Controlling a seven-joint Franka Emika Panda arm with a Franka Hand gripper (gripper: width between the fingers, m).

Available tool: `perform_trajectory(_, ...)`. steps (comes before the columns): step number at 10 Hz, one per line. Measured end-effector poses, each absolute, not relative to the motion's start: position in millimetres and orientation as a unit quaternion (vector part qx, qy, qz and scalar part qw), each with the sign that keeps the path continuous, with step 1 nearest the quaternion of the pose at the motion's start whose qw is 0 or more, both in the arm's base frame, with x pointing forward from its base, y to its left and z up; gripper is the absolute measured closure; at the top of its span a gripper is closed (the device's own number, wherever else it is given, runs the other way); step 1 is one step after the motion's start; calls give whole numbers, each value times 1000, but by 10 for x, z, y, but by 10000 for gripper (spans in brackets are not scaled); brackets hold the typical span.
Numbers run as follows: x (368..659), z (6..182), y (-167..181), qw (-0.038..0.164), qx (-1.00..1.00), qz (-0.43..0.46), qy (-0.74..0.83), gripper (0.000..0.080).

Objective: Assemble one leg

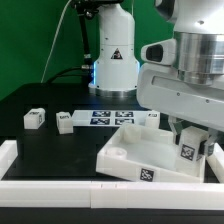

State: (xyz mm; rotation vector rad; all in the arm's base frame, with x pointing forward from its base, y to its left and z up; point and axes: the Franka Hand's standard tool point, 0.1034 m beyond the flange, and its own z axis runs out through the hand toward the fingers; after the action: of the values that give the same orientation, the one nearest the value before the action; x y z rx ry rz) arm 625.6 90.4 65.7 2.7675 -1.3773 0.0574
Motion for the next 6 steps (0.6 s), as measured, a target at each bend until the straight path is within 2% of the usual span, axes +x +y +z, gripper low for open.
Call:
perform_trajectory(2,6193,663,797,51,859,25,-509,482)
perform_trajectory(4,6175,663,765,56,854,23,-517,478)
perform_trajectory(5,6176,663,767,56,854,23,-517,312)
perform_trajectory(6,6176,663,767,56,854,23,-517,181)
